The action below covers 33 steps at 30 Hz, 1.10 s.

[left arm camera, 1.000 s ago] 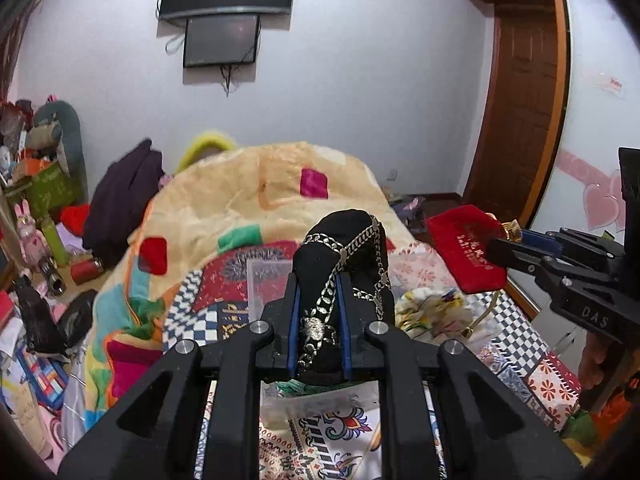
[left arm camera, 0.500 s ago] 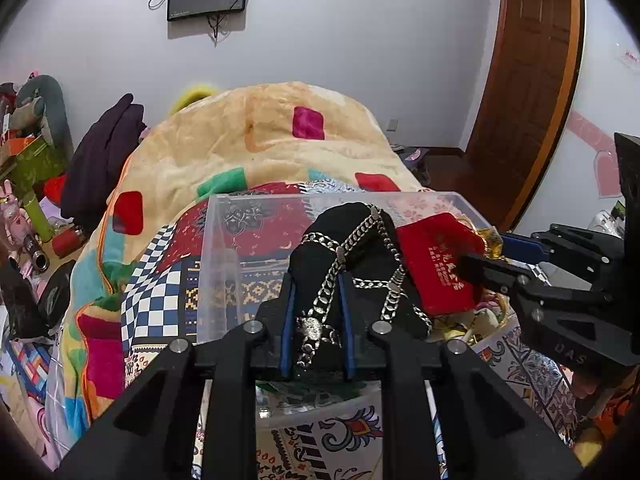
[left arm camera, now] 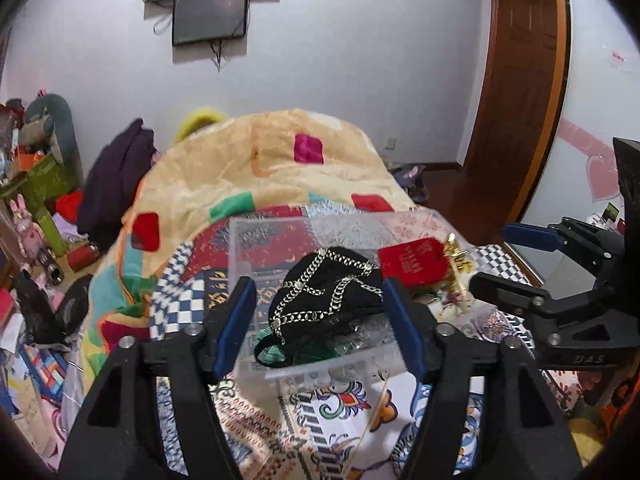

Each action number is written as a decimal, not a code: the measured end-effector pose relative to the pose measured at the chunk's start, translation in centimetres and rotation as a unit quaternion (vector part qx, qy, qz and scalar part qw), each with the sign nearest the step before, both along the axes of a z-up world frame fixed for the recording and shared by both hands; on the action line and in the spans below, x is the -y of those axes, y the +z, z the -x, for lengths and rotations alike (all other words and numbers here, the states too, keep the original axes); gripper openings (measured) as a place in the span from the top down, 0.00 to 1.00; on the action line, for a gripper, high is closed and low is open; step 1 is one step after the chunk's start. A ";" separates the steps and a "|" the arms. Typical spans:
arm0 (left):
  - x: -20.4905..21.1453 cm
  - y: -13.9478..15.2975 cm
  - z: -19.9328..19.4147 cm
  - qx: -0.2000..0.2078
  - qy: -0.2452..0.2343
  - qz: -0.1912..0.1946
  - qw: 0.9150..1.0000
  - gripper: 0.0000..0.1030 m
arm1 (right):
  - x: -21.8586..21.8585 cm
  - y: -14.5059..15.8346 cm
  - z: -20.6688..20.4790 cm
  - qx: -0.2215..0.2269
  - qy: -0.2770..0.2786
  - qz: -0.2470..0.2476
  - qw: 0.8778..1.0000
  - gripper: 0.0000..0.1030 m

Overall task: Organize soft objects
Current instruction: 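Carry the black bag and red pouch into the clear box and open both tools, then grasp the yellow-green sponge with the right tool while the left tool grasps the braided cord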

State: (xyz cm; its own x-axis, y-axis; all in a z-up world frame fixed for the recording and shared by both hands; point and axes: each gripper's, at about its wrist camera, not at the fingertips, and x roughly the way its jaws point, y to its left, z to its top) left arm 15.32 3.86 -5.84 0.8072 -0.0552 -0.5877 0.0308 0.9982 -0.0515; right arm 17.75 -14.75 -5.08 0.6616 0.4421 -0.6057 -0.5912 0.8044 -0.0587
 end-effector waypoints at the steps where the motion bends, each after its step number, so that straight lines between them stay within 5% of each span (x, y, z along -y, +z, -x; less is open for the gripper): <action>1: 0.1 0.6 0.8 0.007 -0.001 -0.002 1.000 0.34 | 0.1 0.3 0.4 0.004 0.000 -0.004 1.000 0.26; 4: 0.3 1.9 2.5 0.018 -0.006 -0.002 1.000 0.29 | 1.0 1.7 2.4 0.019 0.004 -0.019 1.000 0.18; 7: 0.6 2.8 4.7 0.028 -0.002 -0.001 1.000 0.08 | 1.7 2.9 4.5 0.028 0.012 -0.032 0.999 0.18; 15: 1.3 2.1 9.5 0.019 0.002 -0.010 1.000 0.04 | 2.3 1.4 8.8 -0.006 0.030 -0.054 0.998 0.12; 23: 1.4 -2.8 10.9 -0.044 0.007 -0.009 0.999 0.04 | 1.7 -3.9 9.9 -0.089 0.042 -0.046 0.994 0.12; 26: 1.7 -4.6 11.1 -0.066 0.003 -0.002 0.998 0.08 | 1.5 -5.4 10.0 -0.118 0.049 -0.050 0.991 0.12; 29: 2.2 -6.2 10.9 -0.094 -0.014 0.006 0.995 0.23 | 1.3 -6.5 10.3 -0.133 0.059 -0.047 0.988 0.14; 31: 2.5 -7.0 10.7 -0.104 -0.020 0.012 0.994 0.30 | 1.0 -6.9 10.6 -0.138 0.065 -0.044 0.987 0.21; 33: 3.0 -7.6 10.3 -0.115 -0.026 0.015 0.993 0.37 | 0.8 -7.5 10.6 -0.148 0.071 -0.038 0.986 0.40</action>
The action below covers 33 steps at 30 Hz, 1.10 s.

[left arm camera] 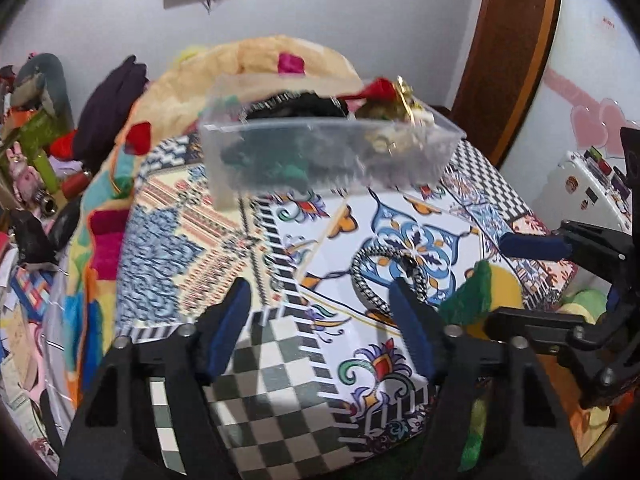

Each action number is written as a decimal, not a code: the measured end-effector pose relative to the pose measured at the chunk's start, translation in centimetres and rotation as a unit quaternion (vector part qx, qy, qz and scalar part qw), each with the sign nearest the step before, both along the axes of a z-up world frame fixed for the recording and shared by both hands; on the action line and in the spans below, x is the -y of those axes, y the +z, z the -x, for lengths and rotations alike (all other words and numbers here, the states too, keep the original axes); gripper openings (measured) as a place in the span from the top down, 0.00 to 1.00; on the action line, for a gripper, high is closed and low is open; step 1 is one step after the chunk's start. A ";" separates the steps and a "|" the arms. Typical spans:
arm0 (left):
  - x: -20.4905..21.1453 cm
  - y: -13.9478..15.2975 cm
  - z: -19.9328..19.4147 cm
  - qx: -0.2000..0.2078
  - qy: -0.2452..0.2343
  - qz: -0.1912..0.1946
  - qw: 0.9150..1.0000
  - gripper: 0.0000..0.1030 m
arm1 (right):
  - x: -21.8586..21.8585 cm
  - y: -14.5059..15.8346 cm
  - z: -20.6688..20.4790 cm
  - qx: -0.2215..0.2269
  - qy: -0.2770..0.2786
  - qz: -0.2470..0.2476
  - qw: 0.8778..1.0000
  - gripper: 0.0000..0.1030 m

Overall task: Organize soft objects
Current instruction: 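Grasp the yellow-green sponge with the right tool while the left tool grasps the braided cord, then carry the sponge and braided cord into the clear box and open both tools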

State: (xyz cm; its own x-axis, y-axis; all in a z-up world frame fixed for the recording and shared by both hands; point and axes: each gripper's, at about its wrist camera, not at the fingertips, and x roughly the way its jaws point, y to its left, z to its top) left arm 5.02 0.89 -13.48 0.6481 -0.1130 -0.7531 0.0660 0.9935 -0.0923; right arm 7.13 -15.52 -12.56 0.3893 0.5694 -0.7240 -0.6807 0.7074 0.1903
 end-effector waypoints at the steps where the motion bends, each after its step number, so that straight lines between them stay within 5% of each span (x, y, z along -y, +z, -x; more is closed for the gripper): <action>1: 0.2 -0.4 -0.3 -0.006 -0.004 0.004 1.000 0.41 | -0.1 -0.2 0.0 -0.004 0.003 0.002 1.000 0.45; 4: 0.8 -1.3 -1.0 -0.020 -0.014 0.014 1.000 0.49 | -0.1 -0.8 -0.2 -0.013 0.005 0.006 1.000 0.67; 13: 1.9 -2.4 -2.4 -0.031 -0.026 0.008 0.999 0.90 | 1.7 -0.2 -0.9 0.014 -0.030 -0.001 0.999 0.69; 21: 1.5 -1.5 -2.5 -0.011 -0.025 0.010 1.000 0.95 | 2.9 1.2 -2.1 0.036 -0.062 -0.002 0.997 0.69; 33: -0.5 6.1 -4.0 0.096 0.001 0.004 0.995 0.95 | 3.1 6.1 -5.9 0.098 -0.107 -0.034 0.989 0.69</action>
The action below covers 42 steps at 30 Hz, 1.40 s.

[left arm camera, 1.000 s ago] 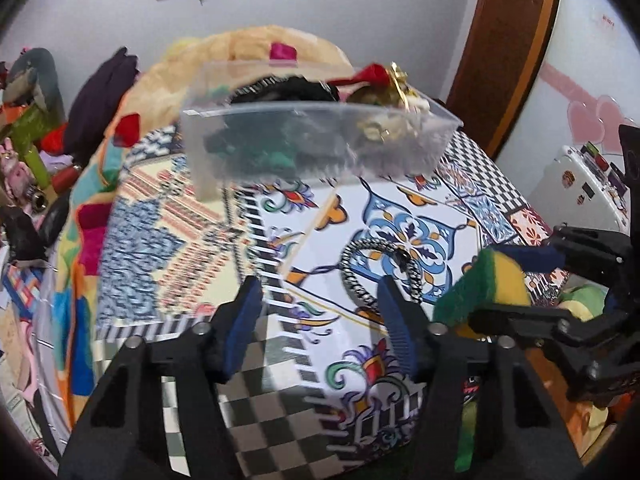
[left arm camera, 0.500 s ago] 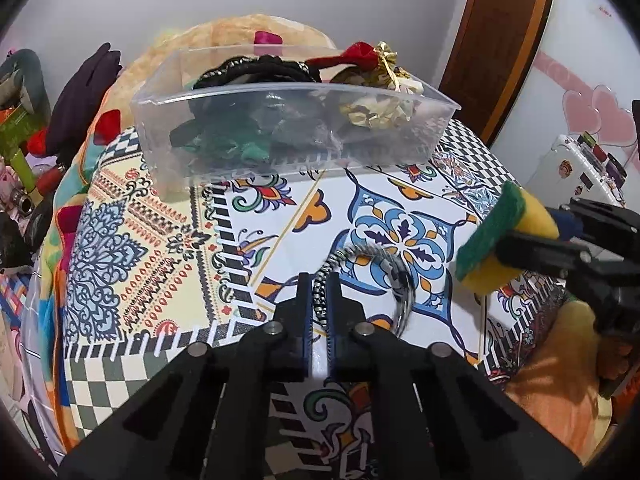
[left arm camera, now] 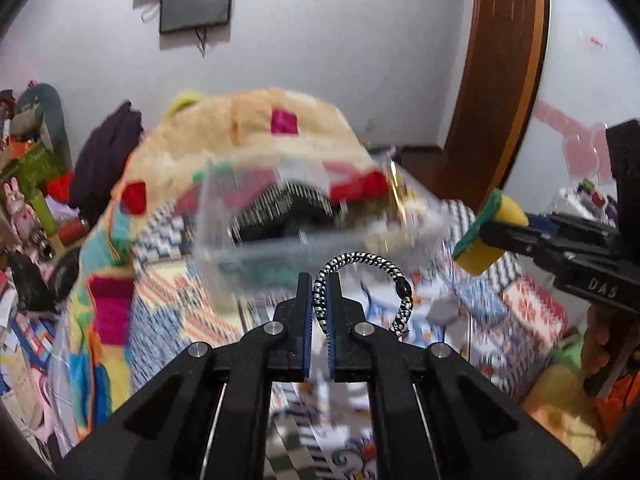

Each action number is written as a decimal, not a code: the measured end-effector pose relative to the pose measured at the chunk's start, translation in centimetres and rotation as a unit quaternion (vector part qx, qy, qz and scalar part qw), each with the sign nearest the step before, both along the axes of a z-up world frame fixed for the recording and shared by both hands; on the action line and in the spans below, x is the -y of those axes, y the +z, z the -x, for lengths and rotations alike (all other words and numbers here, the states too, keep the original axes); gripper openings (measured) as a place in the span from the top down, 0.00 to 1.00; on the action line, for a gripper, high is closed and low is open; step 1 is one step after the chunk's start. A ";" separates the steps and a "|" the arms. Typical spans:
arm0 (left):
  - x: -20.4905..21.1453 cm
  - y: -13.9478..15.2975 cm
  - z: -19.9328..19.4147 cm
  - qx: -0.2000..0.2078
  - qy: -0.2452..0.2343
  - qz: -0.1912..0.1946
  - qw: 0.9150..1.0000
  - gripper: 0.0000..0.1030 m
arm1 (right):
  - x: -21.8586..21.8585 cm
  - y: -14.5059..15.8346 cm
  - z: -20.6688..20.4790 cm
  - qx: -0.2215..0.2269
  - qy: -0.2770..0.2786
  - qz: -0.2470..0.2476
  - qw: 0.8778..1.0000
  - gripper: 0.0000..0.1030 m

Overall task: Organize soft objects
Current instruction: 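Carry the sponge and braided cord into the clear box and open both tools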

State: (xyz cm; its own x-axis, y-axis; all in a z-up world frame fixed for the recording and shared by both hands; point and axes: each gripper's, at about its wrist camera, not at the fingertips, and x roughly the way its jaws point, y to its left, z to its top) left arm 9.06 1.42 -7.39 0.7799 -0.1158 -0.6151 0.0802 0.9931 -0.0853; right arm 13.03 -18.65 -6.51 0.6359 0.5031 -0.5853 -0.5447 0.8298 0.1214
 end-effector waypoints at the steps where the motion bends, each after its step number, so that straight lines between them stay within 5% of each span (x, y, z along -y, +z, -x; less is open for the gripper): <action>1: -0.2 0.5 -0.3 0.007 0.003 0.000 1.000 0.95 | -0.2 0.3 -0.4 0.005 0.000 -0.002 1.000 0.69; 9: -2.2 2.6 -3.8 0.036 0.032 0.003 0.999 0.95 | -2.4 2.2 -2.8 0.039 0.009 -0.013 0.999 0.69; 21: -3.9 -2.9 -9.4 -0.021 0.044 -0.023 0.999 0.95 | -5.9 -2.0 -6.1 0.005 0.024 0.044 0.999 0.69; 30: -3.3 -3.7 -10.0 -0.032 0.035 -0.029 0.998 0.95 | -6.5 -3.4 -6.7 -0.014 0.032 0.066 0.997 0.68; 36: -3.1 -2.7 -8.8 -0.030 0.031 -0.022 0.999 0.83 | -6.1 -2.8 -6.4 -0.023 0.030 0.064 0.997 0.45; 42: -2.7 0.2 -6.1 0.011 0.028 -0.020 0.999 0.67 | -4.8 -0.1 -5.1 0.004 0.027 0.044 0.999 0.44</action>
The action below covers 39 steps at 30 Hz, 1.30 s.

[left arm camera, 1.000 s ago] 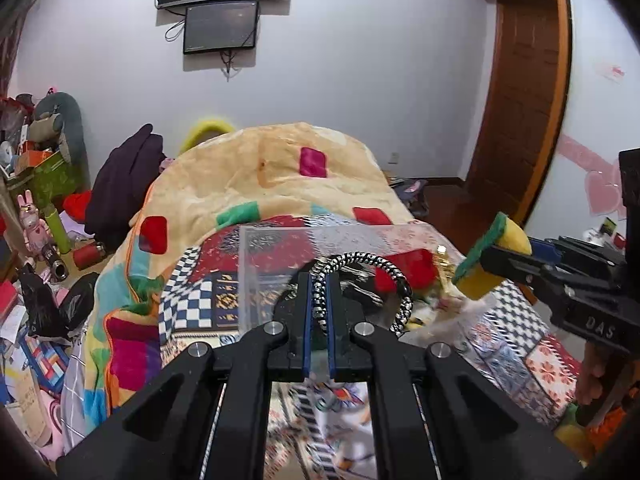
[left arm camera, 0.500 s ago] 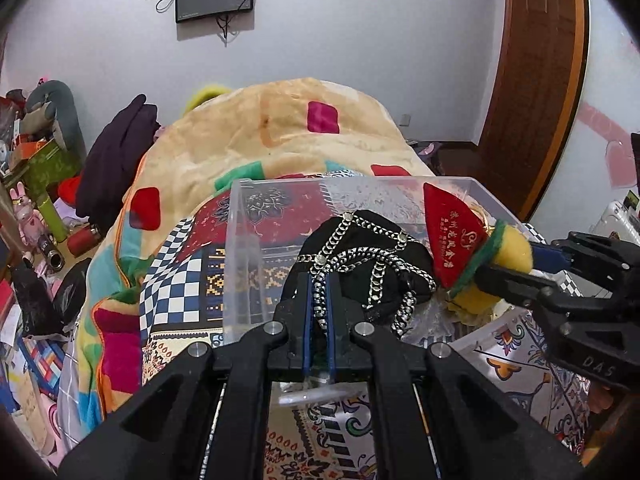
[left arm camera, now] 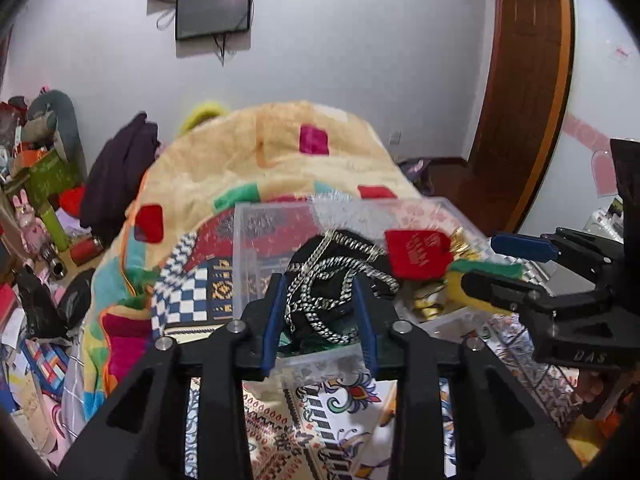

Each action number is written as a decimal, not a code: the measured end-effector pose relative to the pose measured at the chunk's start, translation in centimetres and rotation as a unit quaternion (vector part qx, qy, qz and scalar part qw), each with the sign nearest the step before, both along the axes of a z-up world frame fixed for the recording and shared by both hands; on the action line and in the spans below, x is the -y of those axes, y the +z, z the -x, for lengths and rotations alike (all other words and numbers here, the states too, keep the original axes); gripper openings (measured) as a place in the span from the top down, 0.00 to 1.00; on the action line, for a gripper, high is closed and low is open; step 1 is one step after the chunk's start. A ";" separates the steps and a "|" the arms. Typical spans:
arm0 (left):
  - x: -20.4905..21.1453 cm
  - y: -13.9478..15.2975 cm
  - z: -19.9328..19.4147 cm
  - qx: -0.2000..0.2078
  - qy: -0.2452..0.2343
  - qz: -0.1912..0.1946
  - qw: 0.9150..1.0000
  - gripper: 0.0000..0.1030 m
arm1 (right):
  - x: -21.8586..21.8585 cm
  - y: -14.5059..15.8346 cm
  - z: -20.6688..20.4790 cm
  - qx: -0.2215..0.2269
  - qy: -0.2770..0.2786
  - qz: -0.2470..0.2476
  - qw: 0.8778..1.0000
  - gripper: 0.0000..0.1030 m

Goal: Organize soft objects

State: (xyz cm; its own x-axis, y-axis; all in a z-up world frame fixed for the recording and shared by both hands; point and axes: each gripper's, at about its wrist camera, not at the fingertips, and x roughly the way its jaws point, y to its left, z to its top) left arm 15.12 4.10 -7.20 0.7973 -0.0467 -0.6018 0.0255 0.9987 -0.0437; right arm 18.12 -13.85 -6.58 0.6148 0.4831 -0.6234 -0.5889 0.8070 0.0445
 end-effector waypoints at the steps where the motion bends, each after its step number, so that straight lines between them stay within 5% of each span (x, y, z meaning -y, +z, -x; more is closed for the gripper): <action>1: 0.1 0.7 0.6 0.009 -0.001 0.000 1.000 0.67 | 0.2 0.4 0.3 0.005 -0.001 -0.004 1.000 0.43; 11: 1.9 6.2 6.7 0.098 -0.007 -0.001 0.995 0.52 | 3.5 5.8 5.2 0.067 -0.008 -0.057 0.996 0.41; 24: 3.0 8.3 12.3 0.163 0.002 0.016 0.986 0.14 | 5.0 8.6 11.1 0.147 -0.006 -0.095 0.985 0.07; 39: 4.2 8.0 13.8 0.182 -0.002 -0.001 0.983 0.05 | 5.5 7.5 11.9 0.161 -0.023 -0.110 0.981 0.01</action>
State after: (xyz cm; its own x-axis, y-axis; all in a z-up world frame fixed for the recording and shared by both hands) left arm 1.30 -0.13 0.80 0.9599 -0.0490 -0.2761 0.0423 0.9987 -0.0300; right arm 6.24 -19.35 0.89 0.7867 0.5511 -0.2782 -0.5644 0.8247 0.0378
